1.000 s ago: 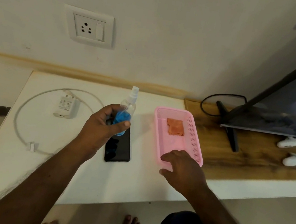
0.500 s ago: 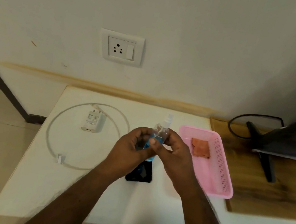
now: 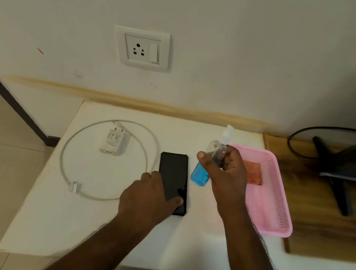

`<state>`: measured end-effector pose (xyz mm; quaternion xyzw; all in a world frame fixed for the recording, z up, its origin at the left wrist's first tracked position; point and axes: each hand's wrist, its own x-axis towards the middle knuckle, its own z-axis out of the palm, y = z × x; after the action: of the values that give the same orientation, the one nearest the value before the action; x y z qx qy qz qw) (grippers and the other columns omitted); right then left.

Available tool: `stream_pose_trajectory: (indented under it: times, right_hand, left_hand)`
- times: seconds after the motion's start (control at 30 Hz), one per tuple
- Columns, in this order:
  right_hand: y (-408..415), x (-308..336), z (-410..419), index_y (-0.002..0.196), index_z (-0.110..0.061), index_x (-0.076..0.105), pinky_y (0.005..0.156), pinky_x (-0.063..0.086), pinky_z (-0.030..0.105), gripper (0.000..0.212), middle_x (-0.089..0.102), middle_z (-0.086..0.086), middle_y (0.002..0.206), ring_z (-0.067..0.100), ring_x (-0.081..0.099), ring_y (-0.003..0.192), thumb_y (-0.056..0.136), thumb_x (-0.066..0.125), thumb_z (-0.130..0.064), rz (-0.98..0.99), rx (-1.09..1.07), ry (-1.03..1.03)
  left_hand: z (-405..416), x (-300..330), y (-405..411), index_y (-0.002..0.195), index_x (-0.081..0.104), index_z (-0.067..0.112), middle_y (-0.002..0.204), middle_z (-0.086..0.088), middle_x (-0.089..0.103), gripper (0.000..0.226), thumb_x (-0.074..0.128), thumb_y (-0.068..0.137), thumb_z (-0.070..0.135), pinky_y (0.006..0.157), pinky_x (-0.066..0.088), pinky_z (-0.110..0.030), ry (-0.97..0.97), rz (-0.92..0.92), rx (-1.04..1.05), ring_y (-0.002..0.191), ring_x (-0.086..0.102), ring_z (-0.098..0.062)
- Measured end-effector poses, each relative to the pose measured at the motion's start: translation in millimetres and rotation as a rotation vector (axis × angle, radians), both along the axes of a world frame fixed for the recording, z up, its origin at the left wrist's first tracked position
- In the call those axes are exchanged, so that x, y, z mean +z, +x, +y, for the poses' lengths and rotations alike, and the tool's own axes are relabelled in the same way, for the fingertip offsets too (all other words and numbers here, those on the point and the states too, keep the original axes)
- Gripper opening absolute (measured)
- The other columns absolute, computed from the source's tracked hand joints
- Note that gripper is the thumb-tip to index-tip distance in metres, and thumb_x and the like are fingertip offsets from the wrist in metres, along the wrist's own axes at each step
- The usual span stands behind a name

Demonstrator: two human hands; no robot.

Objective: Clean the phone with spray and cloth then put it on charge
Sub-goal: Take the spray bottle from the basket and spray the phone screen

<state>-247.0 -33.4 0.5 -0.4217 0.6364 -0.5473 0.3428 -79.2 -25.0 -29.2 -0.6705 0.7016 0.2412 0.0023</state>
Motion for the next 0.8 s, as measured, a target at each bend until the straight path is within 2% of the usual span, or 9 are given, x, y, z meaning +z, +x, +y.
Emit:
stream_pose_trajectory:
  times: [0.1, 0.2, 0.3, 0.37, 0.43, 0.57, 0.63, 0.73, 0.8]
  right_hand:
    - [-3.5, -4.6, -1.1, 0.090, -0.032, 0.056, 0.060, 0.049, 0.010, 0.027, 0.064, -0.019, 0.082, 0.002, 0.065, 0.082, 0.078, 0.076, -0.045, 0.034, -0.012, 0.050]
    - [-1.7, -8.8, -0.3, 0.087, -0.030, 0.054, 0.060, 0.051, 0.018, 0.018, 0.063, -0.007, 0.080, 0.012, 0.067, 0.071, 0.081, 0.071, -0.033, 0.052, -0.012, 0.139]
    - [6.7, -10.5, -1.3, 0.089, -0.028, 0.054, 0.066, 0.052, 0.026, 0.020, 0.065, -0.004, 0.084, 0.012, 0.065, 0.076, 0.076, 0.067, -0.038, 0.145, 0.009, 0.255]
    - [10.8, -13.2, -1.0, 0.095, -0.025, 0.055, 0.060, 0.044, 0.024, 0.028, 0.063, -0.005, 0.086, 0.009, 0.061, 0.075, 0.075, 0.065, -0.042, 0.231, 0.049, 0.365]
    - [13.8, -17.0, 0.7, 0.101, -0.023, 0.054, 0.056, 0.039, 0.021, 0.033, 0.061, -0.005, 0.088, 0.008, 0.058, 0.075, 0.077, 0.064, -0.044, 0.260, 0.098, 0.471]
    - [17.3, -23.0, 0.4, 0.104, -0.023, 0.054, 0.053, 0.040, 0.020, 0.033, 0.060, -0.003, 0.089, 0.010, 0.058, 0.077, 0.080, 0.065, -0.043, 0.193, 0.138, 0.551]
    - [16.9, -22.4, -1.5, 0.106, -0.023, 0.052, 0.054, 0.044, 0.022, 0.035, 0.058, -0.004, 0.089, 0.011, 0.057, 0.078, 0.081, 0.066, -0.043, 0.133, 0.127, 0.580]
    - [14.4, -21.7, -2.8, 0.110, -0.022, 0.054, 0.063, 0.050, 0.028, 0.038, 0.061, 0.001, 0.097, 0.016, 0.059, 0.084, 0.081, 0.069, -0.041, -0.004, 0.116, 0.606]
    - [12.5, -22.1, -2.6, 0.111, -0.020, 0.056, 0.078, 0.057, 0.038, 0.041, 0.063, 0.007, 0.104, 0.023, 0.062, 0.091, 0.080, 0.070, -0.041, -0.118, 0.102, 0.643]
  left_hand:
    - [5.1, -1.2, -12.2, 0.122, 0.046, 0.020, 0.103, 0.001, 0.054, 0.082, 0.063, 0.069, 0.080, 0.073, 0.052, -0.028, -0.007, -0.077, 0.036, 0.090, 0.058, -0.014]
    - [6.6, -1.0, -21.4, 0.120, 0.048, 0.018, 0.095, 0.003, 0.045, 0.082, 0.069, 0.067, 0.077, 0.069, 0.045, -0.026, -0.031, -0.100, 0.073, 0.082, 0.049, -0.012]
    - [4.0, -3.5, -25.7, 0.118, 0.050, 0.016, 0.097, 0.002, 0.049, 0.082, 0.078, 0.063, 0.070, 0.069, 0.047, -0.027, -0.003, -0.026, 0.128, 0.084, 0.054, -0.013]
    - [-0.7, -5.0, -25.4, 0.119, 0.049, 0.014, 0.102, -0.001, 0.053, 0.087, 0.083, 0.059, 0.067, 0.071, 0.050, -0.028, 0.054, 0.025, 0.172, 0.088, 0.059, -0.015]
    - [-5.9, -5.5, -22.6, 0.118, 0.046, 0.012, 0.100, 0.001, 0.050, 0.092, 0.087, 0.054, 0.065, 0.067, 0.049, -0.027, 0.110, 0.058, 0.218, 0.084, 0.057, -0.014]
    - [-9.6, -11.5, -19.0, 0.105, 0.037, 0.018, 0.092, 0.005, 0.050, 0.085, 0.091, 0.053, 0.059, 0.050, 0.037, -0.022, 0.140, 0.211, 0.266, 0.070, 0.054, -0.009]
    - [-9.6, -16.7, -19.5, 0.101, 0.033, 0.020, 0.088, 0.007, 0.051, 0.081, 0.091, 0.055, 0.054, 0.047, 0.038, -0.021, 0.116, 0.272, 0.255, 0.069, 0.055, -0.008]
    - [-11.2, -19.2, -21.0, 0.101, 0.037, 0.021, 0.086, 0.008, 0.055, 0.069, 0.087, 0.065, 0.051, 0.046, 0.042, -0.018, 0.119, 0.447, 0.261, 0.070, 0.060, -0.006]
    - [-13.2, -18.2, -22.5, 0.101, 0.041, 0.023, 0.089, 0.006, 0.060, 0.054, 0.076, 0.078, 0.057, 0.048, 0.051, -0.021, 0.128, 0.611, 0.305, 0.073, 0.064, -0.007]
